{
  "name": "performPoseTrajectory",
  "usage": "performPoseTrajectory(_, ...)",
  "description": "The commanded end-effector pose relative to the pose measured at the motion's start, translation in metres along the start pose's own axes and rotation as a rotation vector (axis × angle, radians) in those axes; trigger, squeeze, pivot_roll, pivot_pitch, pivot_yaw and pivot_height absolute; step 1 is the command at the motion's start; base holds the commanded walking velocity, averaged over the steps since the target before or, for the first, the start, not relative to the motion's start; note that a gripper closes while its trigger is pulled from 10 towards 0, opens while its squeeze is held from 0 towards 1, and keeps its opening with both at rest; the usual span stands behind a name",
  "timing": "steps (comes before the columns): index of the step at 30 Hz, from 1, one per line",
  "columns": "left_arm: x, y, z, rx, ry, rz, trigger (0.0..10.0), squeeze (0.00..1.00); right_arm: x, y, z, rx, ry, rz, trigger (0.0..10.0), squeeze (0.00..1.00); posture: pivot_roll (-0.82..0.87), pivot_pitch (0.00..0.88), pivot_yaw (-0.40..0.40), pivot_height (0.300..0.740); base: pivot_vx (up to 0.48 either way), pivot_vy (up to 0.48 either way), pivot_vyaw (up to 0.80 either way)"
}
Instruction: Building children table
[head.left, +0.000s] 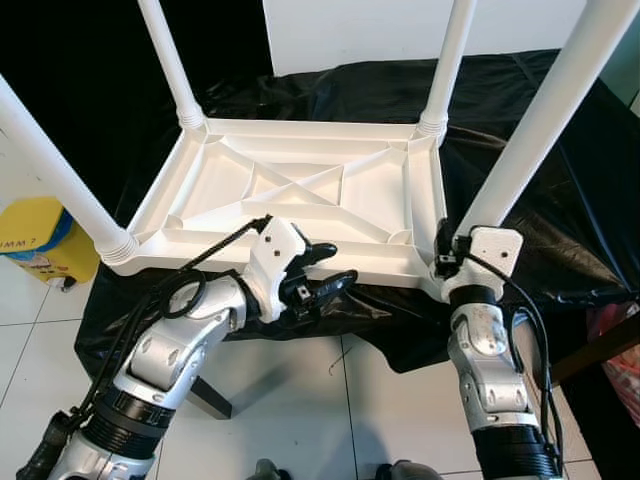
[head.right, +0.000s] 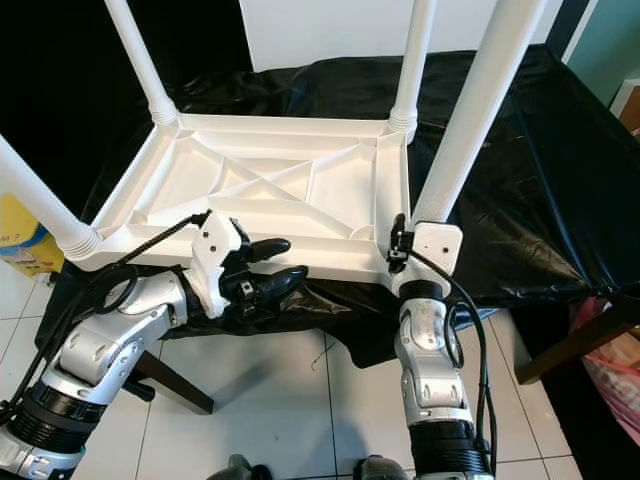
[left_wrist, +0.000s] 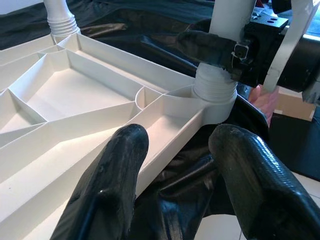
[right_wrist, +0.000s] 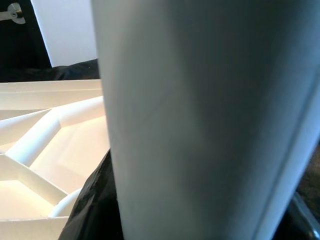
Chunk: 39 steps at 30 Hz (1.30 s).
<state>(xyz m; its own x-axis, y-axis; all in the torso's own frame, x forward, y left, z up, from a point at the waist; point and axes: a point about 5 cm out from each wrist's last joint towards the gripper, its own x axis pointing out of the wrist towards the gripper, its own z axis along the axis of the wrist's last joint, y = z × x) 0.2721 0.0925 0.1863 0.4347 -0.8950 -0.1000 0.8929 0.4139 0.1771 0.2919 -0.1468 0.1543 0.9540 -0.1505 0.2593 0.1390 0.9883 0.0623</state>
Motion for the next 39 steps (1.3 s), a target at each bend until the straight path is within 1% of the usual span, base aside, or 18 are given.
performPoseTrajectory(1, -0.001, 0.000, 0.000, 0.004, 0.004, -0.054, 10.0, 0.00, 0.007, 0.015, 0.027, 0.043, -0.116, 0.057, 10.0, 0.00, -0.02, 0.083, 0.047, 0.740, 0.000, 0.000, 0.00)
performPoseTrajectory(5, -0.001, 0.000, 0.000, 0.006, 0.003, -0.047, 10.0, 0.00, 0.006, 0.019, 0.032, 0.056, -0.133, 0.069, 10.0, 0.00, -0.02, 0.080, 0.046, 0.740, 0.000, 0.000, 0.00)
performPoseTrajectory(13, -0.001, 0.003, 0.001, 0.013, 0.000, -0.024, 10.0, 0.00, 0.001, 0.021, 0.024, 0.060, -0.103, 0.071, 10.0, 0.00, -0.02, 0.076, 0.045, 0.740, 0.000, 0.000, 0.00)
performPoseTrajectory(19, 0.000, 0.003, 0.001, 0.015, -0.002, -0.022, 10.0, 0.00, -0.002, 0.018, 0.010, 0.025, -0.045, 0.067, 10.0, 0.00, -0.02, 0.078, 0.048, 0.740, 0.000, 0.000, 0.00)
performPoseTrajectory(23, -0.001, 0.009, 0.004, 0.009, -0.016, 0.008, 10.0, 0.00, 0.001, 0.017, 0.013, 0.013, -0.052, 0.082, 10.0, 0.00, -0.02, 0.079, 0.053, 0.740, 0.000, 0.000, 0.00)
performPoseTrajectory(26, -0.002, 0.014, 0.007, 0.012, -0.024, 0.020, 10.0, 0.00, 0.004, 0.018, 0.015, 0.010, -0.045, 0.124, 10.0, 0.00, -0.01, 0.078, 0.059, 0.740, 0.000, 0.000, 0.00)
performPoseTrajectory(27, -0.001, 0.017, 0.010, 0.004, -0.034, 0.020, 10.0, 0.00, 0.005, 0.019, 0.015, -0.003, -0.037, 0.163, 10.0, 0.00, -0.01, 0.078, 0.063, 0.740, 0.000, 0.000, 0.00)
performPoseTrajectory(28, -0.001, 0.017, 0.010, 0.004, -0.034, 0.020, 10.0, 0.00, 0.005, 0.019, 0.015, -0.003, -0.037, 0.163, 10.0, 0.00, -0.01, 0.078, 0.063, 0.740, 0.000, 0.000, 0.00)
performPoseTrajectory(29, -0.001, 0.020, 0.014, 0.009, -0.045, 0.021, 10.0, 0.55, 0.006, 0.019, 0.015, -0.017, -0.023, 0.201, 10.0, 0.00, 0.00, 0.080, 0.062, 0.740, 0.000, 0.000, 0.00)
performPoseTrajectory(30, -0.001, 0.022, 0.020, -0.008, -0.079, 0.012, 10.0, 1.00, 0.005, 0.019, 0.014, -0.027, -0.006, 0.248, 10.0, 0.00, 0.00, 0.083, 0.060, 0.740, 0.000, 0.000, 0.00)
performPoseTrajectory(31, 0.000, 0.023, 0.026, -0.013, -0.104, 0.007, 10.0, 1.00, 0.005, 0.017, 0.015, -0.033, 0.007, 0.293, 10.0, 0.00, 0.00, 0.087, 0.055, 0.740, 0.000, 0.000, 0.00)
performPoseTrajectory(32, 0.000, 0.023, 0.026, -0.013, -0.104, 0.007, 10.0, 1.00, 0.005, 0.017, 0.015, -0.033, 0.007, 0.293, 10.0, 0.00, 0.00, 0.087, 0.055, 0.740, 0.000, 0.000, 0.00)
performPoseTrajectory(34, 0.001, 0.023, 0.031, -0.016, -0.126, 0.003, 10.0, 1.00, 0.005, 0.015, 0.016, -0.038, 0.018, 0.340, 10.0, 0.00, 0.01, 0.091, 0.046, 0.740, 0.000, 0.000, 0.00)
performPoseTrajectory(35, 0.003, 0.024, 0.033, 0.005, -0.122, 0.009, 10.0, 1.00, 0.005, 0.013, 0.017, -0.032, 0.025, 0.359, 10.0, 0.00, 0.01, 0.091, 0.046, 0.740, 0.000, 0.000, 0.00)
performPoseTrajectory(36, 0.003, 0.024, 0.033, 0.005, -0.122, 0.009, 10.0, 1.00, 0.005, 0.013, 0.017, -0.032, 0.025, 0.359, 10.0, 0.00, 0.01, 0.091, 0.046, 0.740, 0.000, 0.000, 0.00)
performPoseTrajectory(37, 0.007, 0.025, 0.035, 0.041, -0.117, 0.024, 10.0, 1.00, 0.006, 0.011, 0.018, -0.038, 0.025, 0.391, 10.0, 0.00, 0.01, 0.093, 0.030, 0.740, 0.000, 0.000, 0.00)
performPoseTrajectory(38, 0.007, 0.025, 0.035, 0.041, -0.117, 0.024, 10.0, 1.00, 0.006, 0.011, 0.018, -0.038, 0.025, 0.391, 10.0, 0.00, 0.01, 0.093, 0.030, 0.740, 0.000, 0.000, 0.00)
performPoseTrajectory(39, 0.012, 0.025, 0.038, 0.078, -0.124, 0.032, 10.0, 0.00, 0.007, 0.008, 0.019, -0.042, 0.033, 0.425, 10.0, 0.00, 0.01, 0.093, 0.023, 0.740, 0.000, 0.000, 0.00)
